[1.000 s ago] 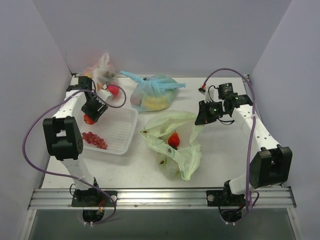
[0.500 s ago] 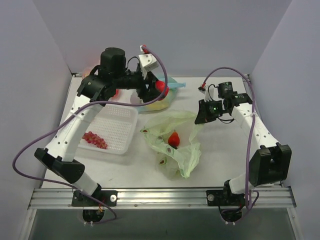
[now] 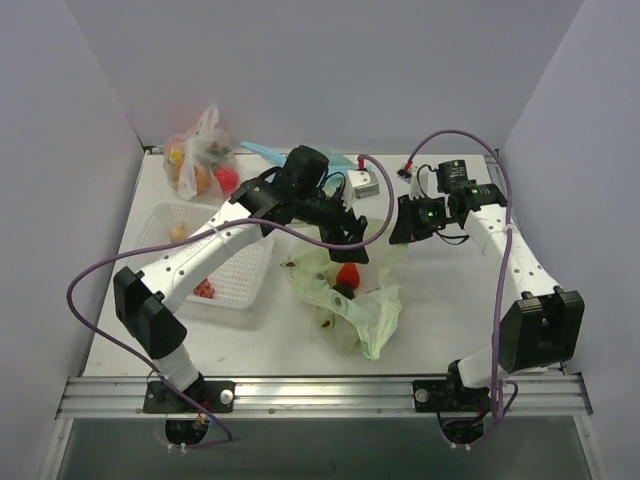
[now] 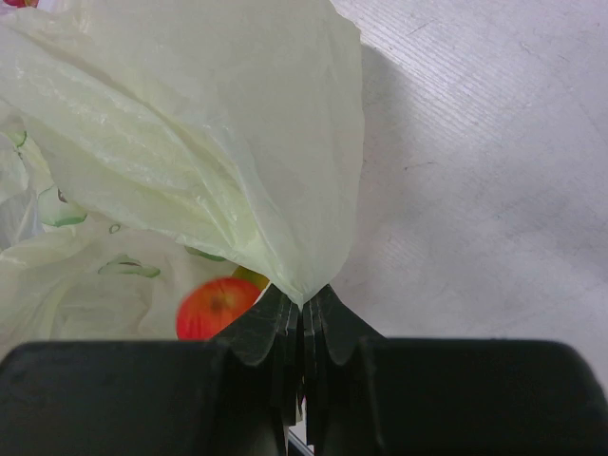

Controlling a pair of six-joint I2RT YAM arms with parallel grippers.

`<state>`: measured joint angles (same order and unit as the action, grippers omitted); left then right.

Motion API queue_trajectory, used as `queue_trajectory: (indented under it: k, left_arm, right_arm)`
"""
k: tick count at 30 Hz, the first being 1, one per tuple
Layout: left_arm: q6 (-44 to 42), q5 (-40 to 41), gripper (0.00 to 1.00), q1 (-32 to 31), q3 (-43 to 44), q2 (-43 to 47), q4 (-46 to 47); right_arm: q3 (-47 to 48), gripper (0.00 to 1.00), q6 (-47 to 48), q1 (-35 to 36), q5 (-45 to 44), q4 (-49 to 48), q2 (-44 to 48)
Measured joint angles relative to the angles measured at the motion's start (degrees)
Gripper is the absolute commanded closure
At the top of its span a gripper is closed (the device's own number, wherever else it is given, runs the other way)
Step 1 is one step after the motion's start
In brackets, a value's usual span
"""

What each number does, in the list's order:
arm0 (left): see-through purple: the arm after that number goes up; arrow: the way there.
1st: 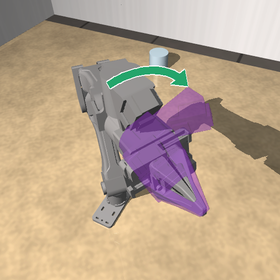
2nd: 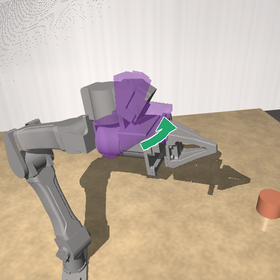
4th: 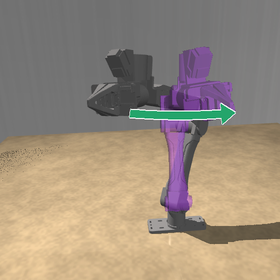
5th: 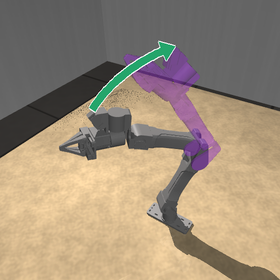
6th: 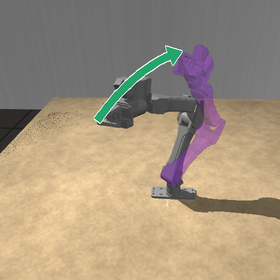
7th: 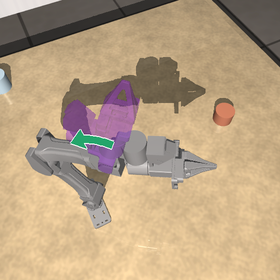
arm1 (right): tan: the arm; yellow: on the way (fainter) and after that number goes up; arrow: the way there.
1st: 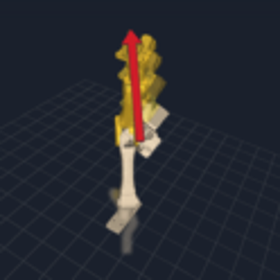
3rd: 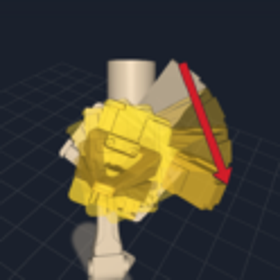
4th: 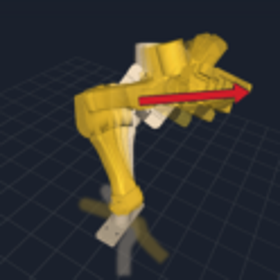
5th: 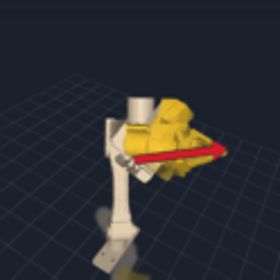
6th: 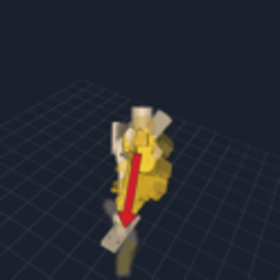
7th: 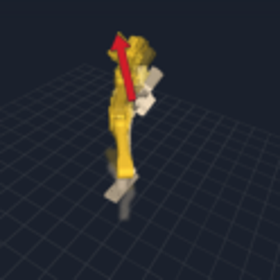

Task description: Place the fake fruits into the plastic bag and tie a complex knot

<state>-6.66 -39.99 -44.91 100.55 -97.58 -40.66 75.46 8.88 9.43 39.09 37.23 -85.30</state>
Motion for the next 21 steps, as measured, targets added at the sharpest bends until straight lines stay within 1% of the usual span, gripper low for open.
queue_trajectory:
  k: [2, 4, 6, 7, 10, 12, 13, 15, 18, 21]
  left_arm:
    - [-1.1, 0.8, 0.03, 0.5, 0.3, 0.5, -1.2]
    - [-3.4, 0.2, 0.03, 2.6, 0.6, 1.6, -3.5]
    - [-6.6, -1.0, 0.03, 6.5, 0.8, 3.5, -7.0]
    - [-9.4, -2.0, 0.03, 9.7, 0.9, 4.8, -8.9]
    - [-18.8, -2.7, 0.03, 21.5, 0.9, 9.3, -15.8]
    - [-27.5, -1.3, 0.04, 30.2, 0.9, 12.1, -21.1]
    - [-30.7, -0.4, 0.04, 32.7, 0.8, 12.9, -23.1]
    - [-40.1, 1.1, 0.04, 38.2, 0.0, 14.5, -27.6]
    - [-51.9, 6.1, 0.08, 43.1, -1.0, 13.6, -31.9]
    - [-61.4, 11.3, 0.08, 45.4, -2.2, 9.9, -33.2]
  right_arm:
    - [0.0, 0.98, 0.0, 0.0, 0.0, 0.0, 0.0]
    - [0.0, 0.98, 0.0, 0.0, 0.0, 0.0, 0.0]
    - [0.0, 0.98, 0.1, 0.0, 0.0, 0.1, 0.0]
    - [0.0, 0.98, 0.1, 0.0, 0.0, 0.1, 0.0]
    - [0.0, 0.98, 0.3, 0.0, 0.0, 0.1, 0.0]
    - [0.0, 0.98, 0.3, 0.0, 0.0, 0.2, 0.0]
    - [0.0, 0.98, 0.4, 0.0, 0.0, 0.2, 0.0]
    - [-0.1, 0.98, 0.4, 0.0, 0.0, 0.3, 0.1]
    - [-0.6, 0.98, 0.4, 0.0, 0.0, 0.3, 0.4]
    - [-0.9, 0.98, 0.5, 0.0, 0.0, 0.4, 0.6]
